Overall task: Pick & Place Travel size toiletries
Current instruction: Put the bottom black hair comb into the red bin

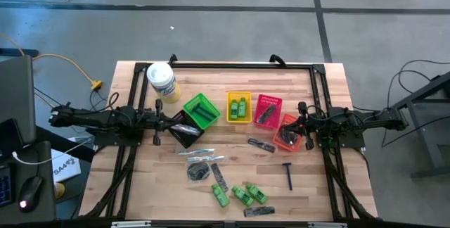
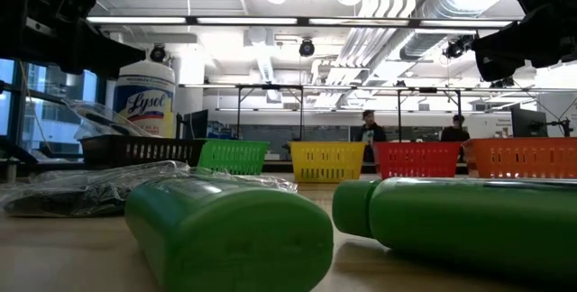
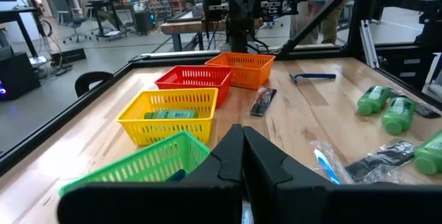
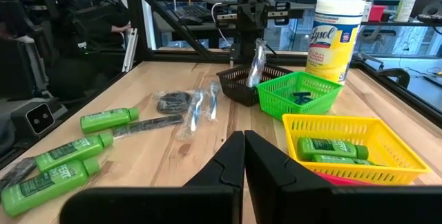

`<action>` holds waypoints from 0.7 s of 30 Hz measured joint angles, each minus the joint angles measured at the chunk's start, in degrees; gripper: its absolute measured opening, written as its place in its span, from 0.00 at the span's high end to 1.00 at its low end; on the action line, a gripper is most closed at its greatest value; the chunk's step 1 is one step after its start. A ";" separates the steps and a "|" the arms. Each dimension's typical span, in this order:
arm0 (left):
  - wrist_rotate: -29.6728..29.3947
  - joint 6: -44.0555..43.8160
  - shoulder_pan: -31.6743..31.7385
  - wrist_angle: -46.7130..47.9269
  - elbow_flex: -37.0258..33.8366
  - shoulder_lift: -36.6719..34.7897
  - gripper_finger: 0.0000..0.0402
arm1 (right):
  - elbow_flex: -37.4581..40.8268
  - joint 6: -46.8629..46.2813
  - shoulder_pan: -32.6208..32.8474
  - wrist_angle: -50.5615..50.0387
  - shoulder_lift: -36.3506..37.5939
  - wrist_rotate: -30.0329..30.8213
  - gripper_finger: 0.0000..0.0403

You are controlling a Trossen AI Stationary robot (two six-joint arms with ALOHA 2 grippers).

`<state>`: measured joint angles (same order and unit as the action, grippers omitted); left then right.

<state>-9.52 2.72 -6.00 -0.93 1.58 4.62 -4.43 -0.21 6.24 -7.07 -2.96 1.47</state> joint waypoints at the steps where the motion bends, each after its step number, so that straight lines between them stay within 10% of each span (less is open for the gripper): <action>1: 0.00 0.00 0.00 0.02 0.00 0.00 1.00 | 0.00 0.00 0.00 0.00 0.00 0.00 0.99; 21: -0.07 -0.02 0.00 0.42 -0.11 0.00 1.00 | 0.00 0.44 0.01 -0.02 0.00 -0.12 0.99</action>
<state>-9.58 2.70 -6.00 -0.51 1.48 4.62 -4.43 0.23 6.25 -7.09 -2.96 1.35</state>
